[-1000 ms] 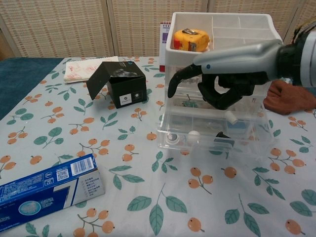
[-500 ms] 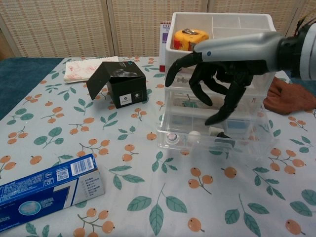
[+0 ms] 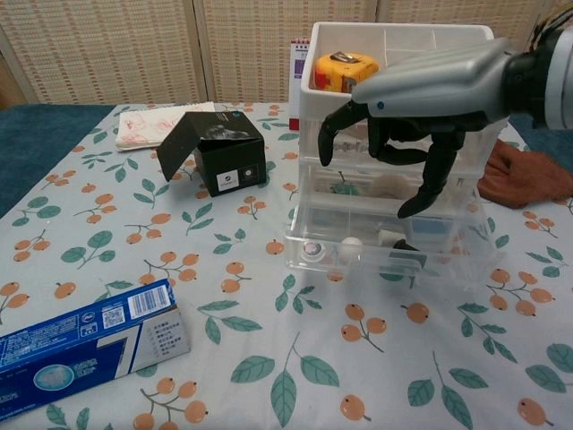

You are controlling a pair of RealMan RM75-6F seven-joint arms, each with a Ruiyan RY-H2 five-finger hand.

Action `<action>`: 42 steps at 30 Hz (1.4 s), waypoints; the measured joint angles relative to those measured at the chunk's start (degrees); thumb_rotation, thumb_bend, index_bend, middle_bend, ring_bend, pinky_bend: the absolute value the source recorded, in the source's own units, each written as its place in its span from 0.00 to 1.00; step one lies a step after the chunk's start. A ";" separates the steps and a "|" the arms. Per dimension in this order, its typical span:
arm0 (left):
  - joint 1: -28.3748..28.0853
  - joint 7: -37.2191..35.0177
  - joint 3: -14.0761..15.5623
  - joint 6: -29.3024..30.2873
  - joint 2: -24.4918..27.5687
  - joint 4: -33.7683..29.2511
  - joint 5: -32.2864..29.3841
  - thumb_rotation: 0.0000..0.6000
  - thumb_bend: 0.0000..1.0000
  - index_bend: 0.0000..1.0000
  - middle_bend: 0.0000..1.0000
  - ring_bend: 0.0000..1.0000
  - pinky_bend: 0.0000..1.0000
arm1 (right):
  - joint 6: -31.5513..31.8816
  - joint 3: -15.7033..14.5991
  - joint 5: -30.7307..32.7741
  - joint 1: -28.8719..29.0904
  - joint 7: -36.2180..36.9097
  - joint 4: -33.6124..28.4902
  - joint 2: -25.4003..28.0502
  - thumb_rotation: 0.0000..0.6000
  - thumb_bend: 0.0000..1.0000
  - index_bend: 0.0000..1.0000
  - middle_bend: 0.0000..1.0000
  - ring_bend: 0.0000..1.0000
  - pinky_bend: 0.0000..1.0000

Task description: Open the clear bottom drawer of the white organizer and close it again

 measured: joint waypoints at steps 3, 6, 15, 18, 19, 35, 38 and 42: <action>0.04 0.05 -0.01 0.01 0.02 -0.06 -0.05 1.00 0.24 0.22 0.19 0.21 0.15 | -1.46 -0.71 -0.64 1.25 -3.23 1.09 0.31 1.00 0.05 0.31 0.90 1.00 1.00; 0.09 0.14 0.00 -0.02 0.06 -0.09 -0.15 1.00 0.24 0.22 0.19 0.21 0.15 | -3.57 -1.63 -1.46 2.59 -6.00 2.12 0.60 1.00 0.05 0.32 0.90 1.00 1.00; 0.23 0.20 0.02 -0.25 0.05 -0.05 -0.53 1.00 0.24 0.22 0.19 0.21 0.15 | -8.14 -4.23 -5.17 4.76 -9.15 3.36 1.90 1.00 0.05 0.33 0.90 1.00 1.00; 0.13 0.22 0.00 -0.42 -0.05 -0.04 -0.53 1.00 0.24 0.22 0.19 0.21 0.15 | -8.93 -4.74 -6.03 4.87 -9.05 3.89 2.10 1.00 0.05 0.33 0.90 1.00 1.00; 0.10 0.22 0.00 -0.45 -0.10 -0.02 -0.51 1.00 0.24 0.22 0.19 0.21 0.15 | -9.08 -4.88 -6.39 4.88 -9.05 4.20 2.02 1.00 0.05 0.33 0.90 1.00 1.00; 0.07 0.11 0.06 -0.96 -0.27 0.28 -0.82 1.00 0.24 0.22 0.19 0.21 0.15 | -7.35 -5.41 -10.26 2.04 -4.89 7.09 -0.32 1.00 0.05 0.40 0.92 1.00 1.00; 0.02 0.07 0.02 -1.00 -0.27 0.20 -0.80 1.00 0.24 0.22 0.19 0.21 0.15 | -6.50 -5.43 -10.80 1.21 -4.18 7.34 -0.53 1.00 0.05 0.40 0.92 1.00 1.00; -0.10 0.10 0.03 -1.15 -0.34 0.08 -0.72 1.00 0.24 0.22 0.19 0.21 0.15 | -6.14 -5.57 -11.53 0.37 -3.25 7.88 -0.85 1.00 0.05 0.40 0.92 1.00 1.00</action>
